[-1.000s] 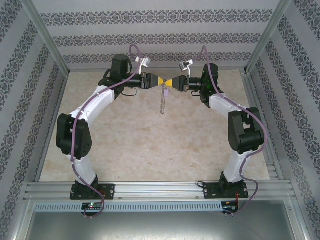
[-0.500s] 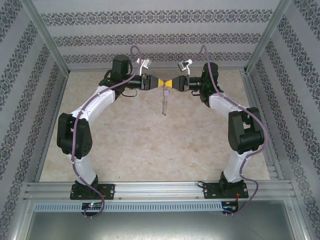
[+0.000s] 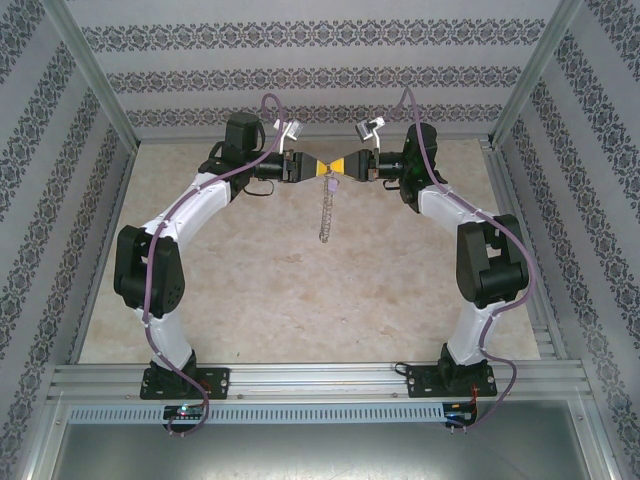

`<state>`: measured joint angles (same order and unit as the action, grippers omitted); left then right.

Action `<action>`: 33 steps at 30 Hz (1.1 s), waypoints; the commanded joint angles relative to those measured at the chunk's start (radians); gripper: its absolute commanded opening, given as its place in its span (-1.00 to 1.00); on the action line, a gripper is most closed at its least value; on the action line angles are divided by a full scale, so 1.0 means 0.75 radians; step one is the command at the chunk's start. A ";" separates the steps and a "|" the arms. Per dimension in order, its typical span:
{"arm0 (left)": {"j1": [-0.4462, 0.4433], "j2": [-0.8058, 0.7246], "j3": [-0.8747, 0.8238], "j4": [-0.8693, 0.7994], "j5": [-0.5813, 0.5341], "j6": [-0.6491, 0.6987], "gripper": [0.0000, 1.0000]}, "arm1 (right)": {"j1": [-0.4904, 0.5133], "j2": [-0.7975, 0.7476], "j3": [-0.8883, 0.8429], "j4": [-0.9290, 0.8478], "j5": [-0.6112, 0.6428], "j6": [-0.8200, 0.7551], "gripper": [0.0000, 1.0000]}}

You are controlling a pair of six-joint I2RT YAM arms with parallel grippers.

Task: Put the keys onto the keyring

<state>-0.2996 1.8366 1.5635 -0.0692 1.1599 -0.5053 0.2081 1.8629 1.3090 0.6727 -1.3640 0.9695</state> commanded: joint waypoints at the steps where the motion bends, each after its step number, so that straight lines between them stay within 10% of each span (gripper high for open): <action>1: 0.001 0.013 -0.001 0.072 0.043 0.001 -0.27 | 0.023 0.013 0.031 0.042 -0.039 -0.005 -1.00; 33: -0.015 -0.017 -0.058 0.137 0.082 0.001 -1.00 | 0.028 0.018 0.010 0.040 -0.008 -0.012 -1.00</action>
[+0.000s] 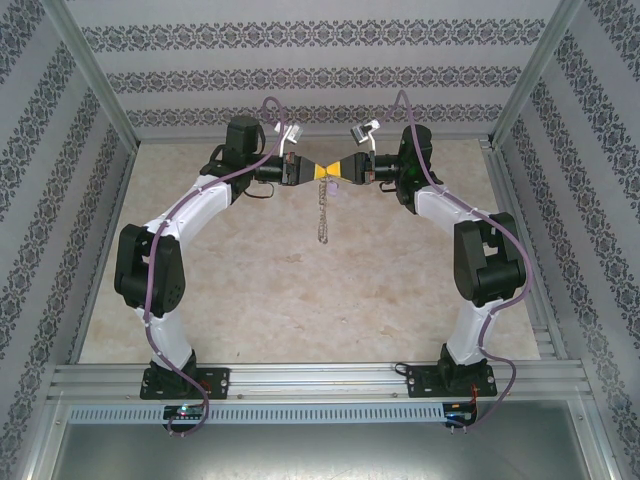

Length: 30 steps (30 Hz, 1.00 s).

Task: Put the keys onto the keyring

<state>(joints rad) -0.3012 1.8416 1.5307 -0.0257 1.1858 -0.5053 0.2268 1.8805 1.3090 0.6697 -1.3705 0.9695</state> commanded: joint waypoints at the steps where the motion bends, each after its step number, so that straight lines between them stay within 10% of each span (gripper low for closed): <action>1: -0.012 -0.028 -0.018 0.089 0.044 -0.005 -1.00 | 0.002 -0.006 0.007 0.046 0.004 -0.008 -1.00; 4: -0.013 -0.036 -0.025 0.109 0.040 -0.009 -1.00 | 0.000 -0.020 0.001 0.048 0.016 -0.008 -1.00; 10: -0.012 -0.040 -0.020 0.146 0.039 -0.029 -1.00 | -0.058 -0.094 -0.061 0.050 0.078 -0.007 -0.23; 30: -0.011 -0.038 -0.005 0.234 0.080 -0.109 -1.00 | -0.043 -0.276 -0.385 0.072 0.200 -0.145 -0.02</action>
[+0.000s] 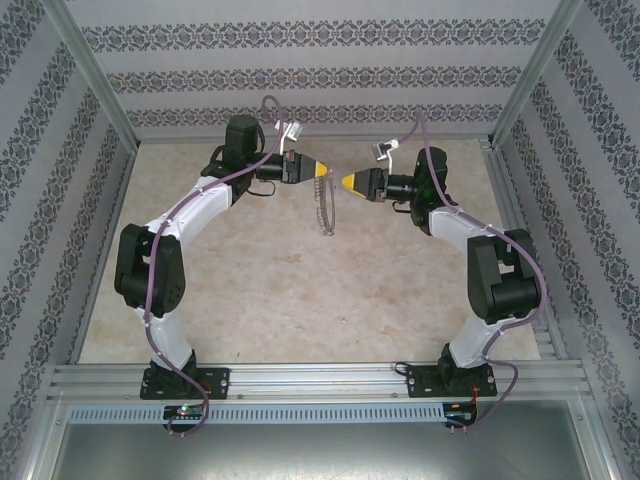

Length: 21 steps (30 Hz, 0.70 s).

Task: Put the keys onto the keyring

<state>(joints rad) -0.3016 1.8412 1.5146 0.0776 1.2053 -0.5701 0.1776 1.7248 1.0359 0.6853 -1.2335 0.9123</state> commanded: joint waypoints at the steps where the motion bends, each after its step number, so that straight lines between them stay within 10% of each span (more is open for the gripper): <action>1: -0.010 -0.040 0.016 0.096 0.057 -0.023 -1.00 | 0.028 -0.072 -0.027 0.049 0.023 -0.076 -0.01; 21: -0.010 -0.058 0.015 0.095 0.072 -0.027 -1.00 | 0.099 -0.013 0.027 0.021 0.115 -0.096 -0.01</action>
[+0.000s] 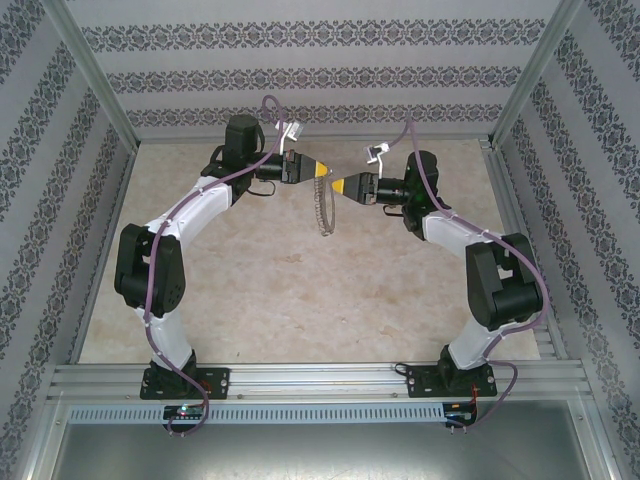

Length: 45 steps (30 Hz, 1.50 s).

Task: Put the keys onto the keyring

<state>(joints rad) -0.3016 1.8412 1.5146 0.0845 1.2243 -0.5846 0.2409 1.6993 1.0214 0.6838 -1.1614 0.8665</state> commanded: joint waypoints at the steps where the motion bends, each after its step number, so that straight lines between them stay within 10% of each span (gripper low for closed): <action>1: -0.011 -0.060 0.015 0.087 0.046 -0.008 -1.00 | 0.018 0.023 0.050 0.021 0.021 -0.038 -0.02; 15: -0.010 -0.058 0.012 0.102 0.037 -0.019 -1.00 | 0.024 -0.010 0.022 0.005 -0.007 -0.057 -1.00; 39: -0.010 -0.056 -0.028 0.179 0.024 -0.066 -1.00 | 0.098 -0.017 0.064 -0.077 -0.045 -0.096 -1.00; 45: -0.010 -0.058 -0.029 0.182 0.026 -0.066 -1.00 | 0.010 -0.112 -0.017 -0.083 -0.030 -0.088 -0.27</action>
<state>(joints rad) -0.3016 1.8412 1.4940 0.1432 1.2266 -0.6235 0.2802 1.6794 1.0397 0.6102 -1.1667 0.8219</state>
